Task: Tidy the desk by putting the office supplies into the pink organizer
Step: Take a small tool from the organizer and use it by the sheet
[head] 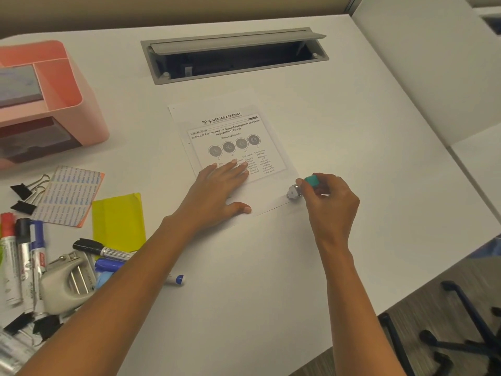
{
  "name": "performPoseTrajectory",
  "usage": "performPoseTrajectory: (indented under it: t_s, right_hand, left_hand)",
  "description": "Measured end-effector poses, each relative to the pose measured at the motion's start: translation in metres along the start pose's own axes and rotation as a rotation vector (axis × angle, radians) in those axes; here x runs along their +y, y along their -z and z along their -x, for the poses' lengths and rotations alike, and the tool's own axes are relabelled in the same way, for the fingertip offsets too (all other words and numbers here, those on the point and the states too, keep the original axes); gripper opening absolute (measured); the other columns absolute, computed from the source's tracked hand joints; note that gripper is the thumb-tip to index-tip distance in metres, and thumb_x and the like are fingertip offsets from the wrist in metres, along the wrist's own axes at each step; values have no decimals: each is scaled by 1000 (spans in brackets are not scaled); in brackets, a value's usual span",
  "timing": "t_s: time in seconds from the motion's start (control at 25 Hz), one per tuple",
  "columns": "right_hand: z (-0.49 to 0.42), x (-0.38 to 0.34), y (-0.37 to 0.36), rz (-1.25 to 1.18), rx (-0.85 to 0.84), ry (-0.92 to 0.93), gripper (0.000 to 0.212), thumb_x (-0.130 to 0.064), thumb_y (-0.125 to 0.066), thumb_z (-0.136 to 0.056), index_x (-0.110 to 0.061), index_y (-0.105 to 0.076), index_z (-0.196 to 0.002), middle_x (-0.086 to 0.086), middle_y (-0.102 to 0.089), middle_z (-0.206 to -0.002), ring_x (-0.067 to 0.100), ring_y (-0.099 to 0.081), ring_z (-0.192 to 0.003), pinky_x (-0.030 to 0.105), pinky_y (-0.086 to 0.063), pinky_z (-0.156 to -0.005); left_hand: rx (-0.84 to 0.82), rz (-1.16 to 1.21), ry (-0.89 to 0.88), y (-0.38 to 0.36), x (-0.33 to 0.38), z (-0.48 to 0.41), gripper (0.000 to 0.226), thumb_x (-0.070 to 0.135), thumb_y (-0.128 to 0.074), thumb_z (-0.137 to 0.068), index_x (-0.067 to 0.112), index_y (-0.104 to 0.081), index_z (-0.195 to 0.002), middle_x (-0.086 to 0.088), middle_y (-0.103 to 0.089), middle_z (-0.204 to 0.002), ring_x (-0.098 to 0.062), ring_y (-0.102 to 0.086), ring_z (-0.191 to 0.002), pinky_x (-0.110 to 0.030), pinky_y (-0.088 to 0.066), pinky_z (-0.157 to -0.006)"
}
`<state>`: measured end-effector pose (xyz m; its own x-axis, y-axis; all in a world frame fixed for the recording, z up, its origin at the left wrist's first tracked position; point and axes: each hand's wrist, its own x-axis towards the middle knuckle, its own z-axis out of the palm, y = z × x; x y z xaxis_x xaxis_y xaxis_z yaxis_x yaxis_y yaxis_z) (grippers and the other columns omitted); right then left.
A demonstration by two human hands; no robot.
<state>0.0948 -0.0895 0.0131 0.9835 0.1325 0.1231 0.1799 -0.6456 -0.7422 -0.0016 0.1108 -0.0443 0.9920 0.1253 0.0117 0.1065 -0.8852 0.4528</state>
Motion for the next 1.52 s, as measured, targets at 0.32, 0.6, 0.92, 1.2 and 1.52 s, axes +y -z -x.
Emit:
performPoseTrajectory:
  t_s: [0.32,0.6,0.92,1.2,1.52]
  right_hand:
    - [-1,0,-5,21,8,30,33,-34,-75,-80,-11,-68,-102,-2,-69,-93,9,-64,-76,11,-48,-69]
    - [3,2,-2,-15,6,7,32,-34,-75,-80,-11,-67,-101,-2,-69,-93,8,-64,-76,7,-46,-68]
    - [4,2,-2,-13,6,14,32,-33,-75,-81,-10,-66,-102,-1,-69,-93,8,-64,-76,7,-47,-69]
    - [-5,-2,2,8,-75,-29,29,-36,-75,-79,-13,-68,-96,-4,-71,-87,7,-65,-77,12,-48,-69]
    - [-25,0,55,-641,235,-417,30,-22,-78,-78,0,-73,-98,11,-73,-88,21,-71,-75,29,-60,-73]
  left_hand:
    - [-16,-3,1,0,0,0,85,72,-37,-76,23,-30,-145,10,-19,-155,-6,-8,-143,-34,-3,-115]
    - [-21,-14,-5,1,0,0,86,73,-33,-75,22,-31,-144,9,-19,-155,-8,-9,-143,-34,-4,-115]
    - [-24,-5,-1,1,0,-1,86,73,-33,-74,24,-30,-145,10,-18,-155,-7,-8,-143,-34,-4,-115]
    - [-35,-6,9,2,0,-1,89,74,-32,-72,24,-30,-145,11,-18,-155,-6,-8,-143,-33,-3,-115]
    - [-35,-10,5,1,1,-1,88,73,-34,-73,23,-30,-145,9,-19,-155,-8,-10,-143,-35,-6,-115]
